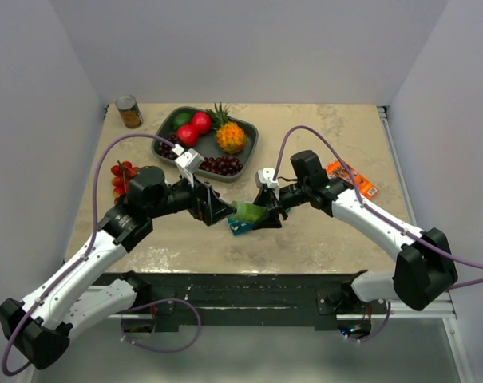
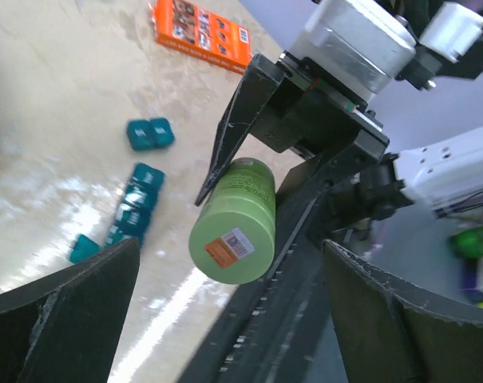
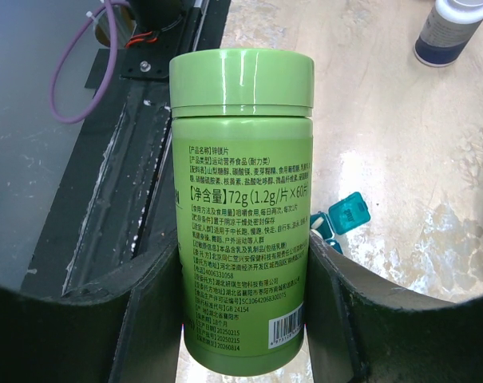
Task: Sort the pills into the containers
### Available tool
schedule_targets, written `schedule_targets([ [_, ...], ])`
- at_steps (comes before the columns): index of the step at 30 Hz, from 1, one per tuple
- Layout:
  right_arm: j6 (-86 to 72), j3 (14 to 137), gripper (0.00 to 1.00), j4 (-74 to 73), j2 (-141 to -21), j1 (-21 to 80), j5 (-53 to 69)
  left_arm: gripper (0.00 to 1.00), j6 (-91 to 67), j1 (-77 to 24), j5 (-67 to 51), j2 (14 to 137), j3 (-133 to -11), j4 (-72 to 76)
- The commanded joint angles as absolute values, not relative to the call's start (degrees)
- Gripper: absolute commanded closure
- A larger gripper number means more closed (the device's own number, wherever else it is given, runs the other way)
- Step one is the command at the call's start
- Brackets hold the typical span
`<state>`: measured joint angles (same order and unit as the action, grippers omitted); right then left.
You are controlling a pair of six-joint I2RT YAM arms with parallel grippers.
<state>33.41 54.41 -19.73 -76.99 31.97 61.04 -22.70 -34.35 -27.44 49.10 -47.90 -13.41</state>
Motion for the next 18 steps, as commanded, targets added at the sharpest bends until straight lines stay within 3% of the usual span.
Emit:
schedule_targets([
  [1, 33.0, 56.8, 1.00, -18.6, -76.3, 32.0, 62.9, 0.00, -43.0, -33.7, -32.0, 50.5, -47.9, -9.7],
  [10, 32.9, 56.8, 1.00, -18.5, -76.4, 32.0, 62.8, 0.00, -39.3, -33.8, -32.0, 57.8, -50.5, -16.0],
  [15, 32.9, 56.7, 1.00, -18.4, -76.6, 32.0, 62.6, 0.11, -38.3, -34.5, -33.0, 60.2, -51.0, -16.0],
  [18, 32.8, 56.7, 1.00, -18.4, -76.6, 32.1, 62.6, 0.24, -38.0, -34.8, -34.6, 61.2, -51.4, -14.9],
])
